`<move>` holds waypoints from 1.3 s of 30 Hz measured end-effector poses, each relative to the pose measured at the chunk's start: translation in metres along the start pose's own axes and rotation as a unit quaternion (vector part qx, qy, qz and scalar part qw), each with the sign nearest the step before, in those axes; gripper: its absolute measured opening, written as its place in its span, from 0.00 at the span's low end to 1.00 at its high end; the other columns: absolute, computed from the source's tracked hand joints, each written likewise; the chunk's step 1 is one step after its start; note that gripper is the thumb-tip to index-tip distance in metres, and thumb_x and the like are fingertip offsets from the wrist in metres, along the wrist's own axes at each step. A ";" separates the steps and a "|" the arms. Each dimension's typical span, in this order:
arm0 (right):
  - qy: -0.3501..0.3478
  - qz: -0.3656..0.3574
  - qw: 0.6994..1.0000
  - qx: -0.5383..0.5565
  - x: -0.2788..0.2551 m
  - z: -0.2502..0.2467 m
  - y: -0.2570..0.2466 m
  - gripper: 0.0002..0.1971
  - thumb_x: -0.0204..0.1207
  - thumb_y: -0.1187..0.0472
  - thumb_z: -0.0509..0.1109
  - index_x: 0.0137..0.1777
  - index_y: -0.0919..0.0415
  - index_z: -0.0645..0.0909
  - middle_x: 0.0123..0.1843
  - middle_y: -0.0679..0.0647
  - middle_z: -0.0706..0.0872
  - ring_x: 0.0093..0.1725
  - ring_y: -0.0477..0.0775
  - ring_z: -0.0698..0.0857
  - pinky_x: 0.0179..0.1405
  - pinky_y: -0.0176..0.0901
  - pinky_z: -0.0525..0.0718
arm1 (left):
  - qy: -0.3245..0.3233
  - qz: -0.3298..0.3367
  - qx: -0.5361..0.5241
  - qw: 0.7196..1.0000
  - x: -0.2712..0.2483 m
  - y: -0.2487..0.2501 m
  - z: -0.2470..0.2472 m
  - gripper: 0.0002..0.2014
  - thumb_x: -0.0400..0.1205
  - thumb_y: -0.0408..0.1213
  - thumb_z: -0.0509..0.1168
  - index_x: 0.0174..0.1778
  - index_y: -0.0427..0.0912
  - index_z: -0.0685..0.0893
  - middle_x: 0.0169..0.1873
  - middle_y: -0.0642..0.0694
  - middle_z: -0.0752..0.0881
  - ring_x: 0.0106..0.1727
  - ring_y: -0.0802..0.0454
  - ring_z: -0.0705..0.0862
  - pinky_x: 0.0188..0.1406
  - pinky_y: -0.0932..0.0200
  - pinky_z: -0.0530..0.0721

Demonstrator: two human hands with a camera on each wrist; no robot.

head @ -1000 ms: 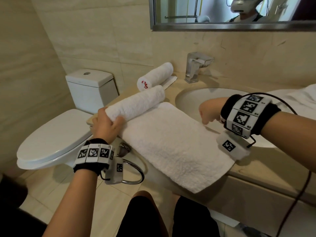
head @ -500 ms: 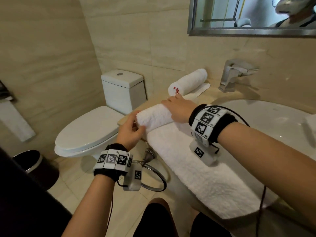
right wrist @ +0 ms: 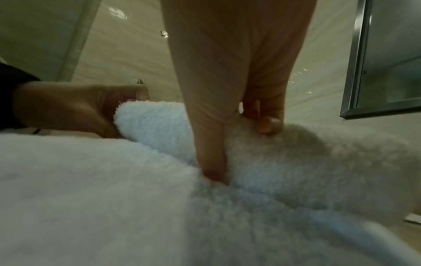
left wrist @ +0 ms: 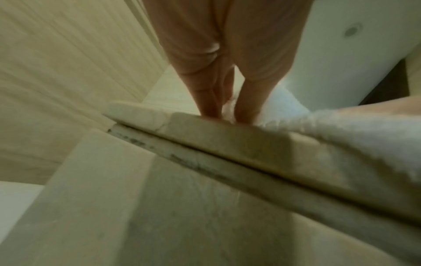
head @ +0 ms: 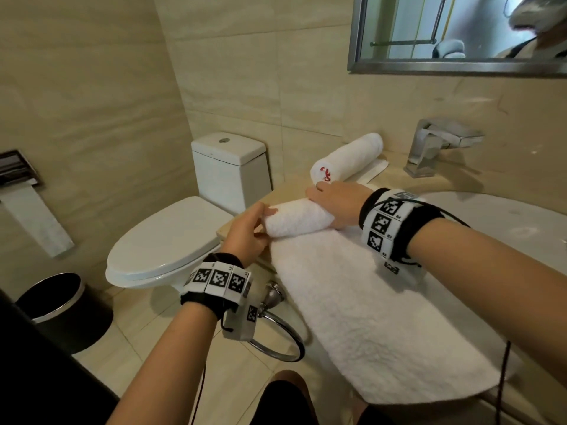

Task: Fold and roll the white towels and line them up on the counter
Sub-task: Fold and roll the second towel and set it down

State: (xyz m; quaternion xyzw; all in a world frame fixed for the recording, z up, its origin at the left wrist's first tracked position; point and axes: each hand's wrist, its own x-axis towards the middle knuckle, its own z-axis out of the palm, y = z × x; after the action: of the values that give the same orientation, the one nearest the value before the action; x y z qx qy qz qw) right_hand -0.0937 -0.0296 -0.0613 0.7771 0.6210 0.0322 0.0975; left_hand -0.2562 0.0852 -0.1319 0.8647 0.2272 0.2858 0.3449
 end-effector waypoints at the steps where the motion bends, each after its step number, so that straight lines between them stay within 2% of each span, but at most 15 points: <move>1: -0.004 -0.002 1.000 0.007 -0.002 0.001 0.001 0.27 0.74 0.60 0.71 0.71 0.61 0.65 0.64 0.59 0.75 0.55 0.60 0.82 0.45 0.45 0.73 | -0.008 0.006 -0.016 1.000 -0.004 -0.002 -0.002 0.15 0.76 0.21 0.66 0.56 0.40 0.79 0.66 0.43 0.80 0.67 0.47 0.80 0.65 0.54 0.79; 5: -0.024 0.001 1.000 0.012 -0.013 0.002 0.005 0.27 0.73 0.65 0.70 0.70 0.63 0.63 0.61 0.58 0.73 0.43 0.55 0.75 0.42 0.44 0.72 | -0.010 -0.042 -0.140 0.989 -0.015 0.005 -0.007 0.18 0.78 0.16 0.57 0.53 0.41 0.82 0.70 0.41 0.77 0.68 0.48 0.79 0.67 0.59 0.78; 8: -0.049 0.000 0.997 0.059 -0.021 0.002 0.006 0.19 0.74 0.69 0.65 0.61 0.59 0.64 0.53 0.54 0.68 0.37 0.51 0.73 0.36 0.41 0.70 | -0.003 -0.063 -0.191 0.979 -0.017 0.015 -0.010 0.13 0.80 0.19 0.58 0.49 0.36 0.86 0.65 0.45 0.79 0.51 0.61 0.84 0.42 0.76 0.82; 10: -0.056 0.002 0.994 0.099 -0.029 0.003 0.009 0.17 0.73 0.73 0.62 0.54 0.55 0.61 0.52 0.50 0.65 0.34 0.46 0.68 0.31 0.36 0.66 | -0.001 -0.074 -0.196 0.978 -0.018 0.020 -0.010 0.11 0.78 0.21 0.62 0.42 0.38 0.87 0.59 0.46 0.82 0.44 0.62 0.84 0.34 0.75 0.82; 13: -0.072 -0.001 0.987 0.144 -0.039 0.005 0.015 0.17 0.75 0.75 0.56 0.55 0.53 0.63 0.55 0.47 0.66 0.43 0.50 0.72 0.43 0.37 0.70 | 0.014 -0.070 -0.148 0.986 -0.017 0.025 -0.009 0.11 0.75 0.24 0.67 0.36 0.47 0.85 0.47 0.52 0.84 0.49 0.51 0.84 0.40 0.69 0.82; 16: -0.080 0.020 0.971 0.224 -0.049 -0.006 0.024 0.22 0.75 0.76 0.53 0.61 0.52 0.73 0.58 0.45 0.74 0.61 0.52 0.76 0.59 0.38 0.69 | -0.004 -0.084 -0.102 0.991 -0.013 0.025 -0.008 0.15 0.73 0.26 0.68 0.53 0.45 0.81 0.47 0.50 0.81 0.49 0.51 0.81 0.37 0.68 0.80; 18: -0.018 0.086 0.955 0.283 -0.056 -0.015 0.032 0.24 0.76 0.77 0.52 0.65 0.55 0.75 0.61 0.48 0.77 0.64 0.52 0.75 0.59 0.37 0.68 | -0.026 -0.095 -0.082 0.992 -0.010 0.025 -0.009 0.20 0.73 0.26 0.68 0.61 0.42 0.81 0.52 0.47 0.81 0.51 0.50 0.80 0.38 0.68 0.81; 20: 0.056 0.194 0.928 0.313 -0.060 -0.021 0.044 0.22 0.77 0.74 0.53 0.68 0.59 0.74 0.65 0.54 0.76 0.64 0.54 0.75 0.57 0.38 0.69 | -0.036 -0.097 -0.071 0.992 -0.009 0.026 -0.010 0.19 0.73 0.26 0.68 0.60 0.42 0.83 0.53 0.44 0.83 0.51 0.49 0.82 0.39 0.66 0.82; 24: -0.001 0.334 0.858 0.391 -0.061 -0.011 0.055 0.04 0.78 0.68 0.58 0.44 0.65 0.74 0.41 0.58 0.75 0.44 0.57 0.78 0.47 0.45 0.80 | -0.043 -0.104 -0.098 0.989 -0.011 0.027 -0.007 0.12 0.75 0.27 0.67 0.52 0.44 0.80 0.49 0.50 0.82 0.40 0.54 0.81 0.34 0.70 0.82; 26: -0.030 0.344 0.817 0.462 -0.060 -0.003 0.049 0.11 0.79 0.69 0.59 0.59 0.71 0.76 0.53 0.67 0.80 0.58 0.66 0.82 0.58 0.53 0.83 | -0.048 -0.103 -0.122 0.986 -0.012 0.025 -0.005 0.10 0.74 0.31 0.68 0.48 0.47 0.79 0.44 0.53 0.81 0.42 0.53 0.80 0.40 0.64 0.83; 27: -0.024 0.346 0.805 0.481 -0.057 0.002 0.047 0.18 0.80 0.70 0.58 0.68 0.73 0.72 0.64 0.70 0.78 0.66 0.68 0.78 0.65 0.56 0.80 | -0.052 -0.103 -0.134 0.984 -0.013 0.025 -0.005 0.10 0.73 0.34 0.68 0.46 0.51 0.79 0.43 0.53 0.81 0.44 0.50 0.81 0.44 0.57 0.84; 29: 0.011 0.352 0.793 0.497 -0.053 0.010 0.040 0.22 0.82 0.71 0.56 0.75 0.74 0.65 0.74 0.71 0.70 0.73 0.68 0.73 0.69 0.56 0.78 | -0.056 -0.101 -0.141 0.983 -0.014 0.024 -0.004 0.11 0.74 0.31 0.68 0.44 0.54 0.78 0.43 0.51 0.81 0.45 0.48 0.81 0.47 0.49 0.85; 32: 0.069 0.371 0.735 0.563 -0.048 0.021 0.038 0.16 0.81 0.72 0.55 0.68 0.73 0.72 0.70 0.70 0.74 0.66 0.67 0.77 0.65 0.55 0.81 | -0.052 -0.079 -0.130 0.987 -0.017 0.024 -0.003 0.13 0.76 0.25 0.66 0.48 0.48 0.78 0.43 0.52 0.78 0.40 0.52 0.79 0.36 0.62 0.84; 35: 0.103 0.392 0.655 0.638 -0.050 0.030 0.042 0.14 0.77 0.75 0.56 0.61 0.70 0.74 0.55 0.64 0.77 0.49 0.62 0.80 0.46 0.52 0.85 | -0.054 -0.038 -0.111 0.992 -0.021 0.023 -0.003 0.15 0.74 0.24 0.68 0.45 0.51 0.78 0.52 0.47 0.80 0.48 0.49 0.79 0.41 0.63 0.83; 39: 0.099 0.347 0.623 0.694 -0.066 0.042 0.048 0.19 0.72 0.82 0.55 0.58 0.66 0.76 0.50 0.63 0.78 0.41 0.57 0.79 0.37 0.45 0.81 | -0.045 0.010 -0.065 0.997 -0.026 0.024 -0.006 0.20 0.71 0.20 0.70 0.42 0.54 0.77 0.54 0.44 0.77 0.51 0.55 0.76 0.42 0.81 0.77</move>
State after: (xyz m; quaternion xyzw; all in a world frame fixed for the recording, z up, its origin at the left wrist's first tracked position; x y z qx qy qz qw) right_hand -0.0558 -0.1087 -0.0883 0.7638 0.1495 -0.3002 -0.5514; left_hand -0.2738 0.0567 -0.1193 0.8549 0.1837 0.2638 0.4072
